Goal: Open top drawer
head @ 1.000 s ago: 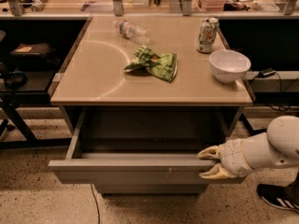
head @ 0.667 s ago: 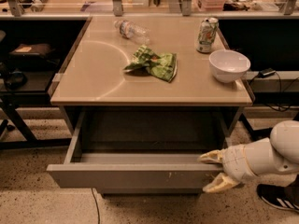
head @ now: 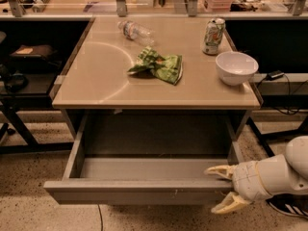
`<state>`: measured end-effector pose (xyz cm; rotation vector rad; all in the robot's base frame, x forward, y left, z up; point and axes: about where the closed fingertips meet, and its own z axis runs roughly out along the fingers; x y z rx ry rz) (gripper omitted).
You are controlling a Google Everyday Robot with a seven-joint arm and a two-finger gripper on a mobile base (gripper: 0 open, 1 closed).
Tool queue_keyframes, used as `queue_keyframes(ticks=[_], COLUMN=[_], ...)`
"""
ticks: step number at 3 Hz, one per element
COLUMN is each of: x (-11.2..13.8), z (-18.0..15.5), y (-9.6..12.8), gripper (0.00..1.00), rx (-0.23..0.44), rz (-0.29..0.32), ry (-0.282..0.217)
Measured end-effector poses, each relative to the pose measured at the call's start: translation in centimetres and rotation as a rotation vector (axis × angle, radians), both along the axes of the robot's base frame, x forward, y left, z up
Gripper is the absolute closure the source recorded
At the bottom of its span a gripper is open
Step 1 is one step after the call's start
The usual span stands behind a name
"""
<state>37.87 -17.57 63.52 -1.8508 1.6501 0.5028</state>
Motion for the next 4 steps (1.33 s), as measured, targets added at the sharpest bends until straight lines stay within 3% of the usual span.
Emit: queue_keyframes(ticks=[2, 3, 4], x=[-3.2, -5.0, -5.0], z=[0.6, 1.3, 1.3], y=[-1.3, -0.6, -0.5], gripper=[0.84, 0.83, 0.58], rx=[0.001, 0.013, 0.013], rz=[-0.007, 0.015, 0.015], ry=[-0.007, -0.001, -0.001])
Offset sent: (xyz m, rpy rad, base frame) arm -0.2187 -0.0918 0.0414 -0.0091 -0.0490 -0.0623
